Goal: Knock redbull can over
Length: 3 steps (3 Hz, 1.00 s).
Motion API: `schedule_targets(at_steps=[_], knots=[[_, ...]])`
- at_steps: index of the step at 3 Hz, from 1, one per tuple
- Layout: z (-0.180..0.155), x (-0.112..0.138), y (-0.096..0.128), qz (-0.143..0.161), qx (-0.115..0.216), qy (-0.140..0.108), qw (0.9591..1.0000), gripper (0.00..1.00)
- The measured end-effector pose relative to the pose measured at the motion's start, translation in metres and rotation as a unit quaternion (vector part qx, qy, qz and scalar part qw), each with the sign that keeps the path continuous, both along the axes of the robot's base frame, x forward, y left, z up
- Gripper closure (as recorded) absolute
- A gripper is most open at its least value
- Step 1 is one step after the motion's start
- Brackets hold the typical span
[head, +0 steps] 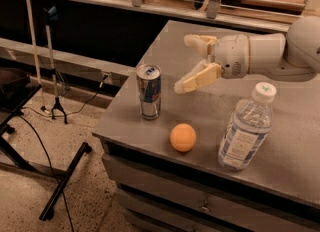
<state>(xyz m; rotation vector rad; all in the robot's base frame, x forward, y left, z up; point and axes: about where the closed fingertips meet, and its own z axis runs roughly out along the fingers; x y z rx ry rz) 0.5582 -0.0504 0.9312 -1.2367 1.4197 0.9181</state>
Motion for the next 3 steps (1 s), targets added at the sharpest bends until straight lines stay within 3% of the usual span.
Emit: schedule_targets(at_steps=[3], knots=[[-0.004,-0.022,0.025,0.047,0.017,-0.008,0.9987,0.00]])
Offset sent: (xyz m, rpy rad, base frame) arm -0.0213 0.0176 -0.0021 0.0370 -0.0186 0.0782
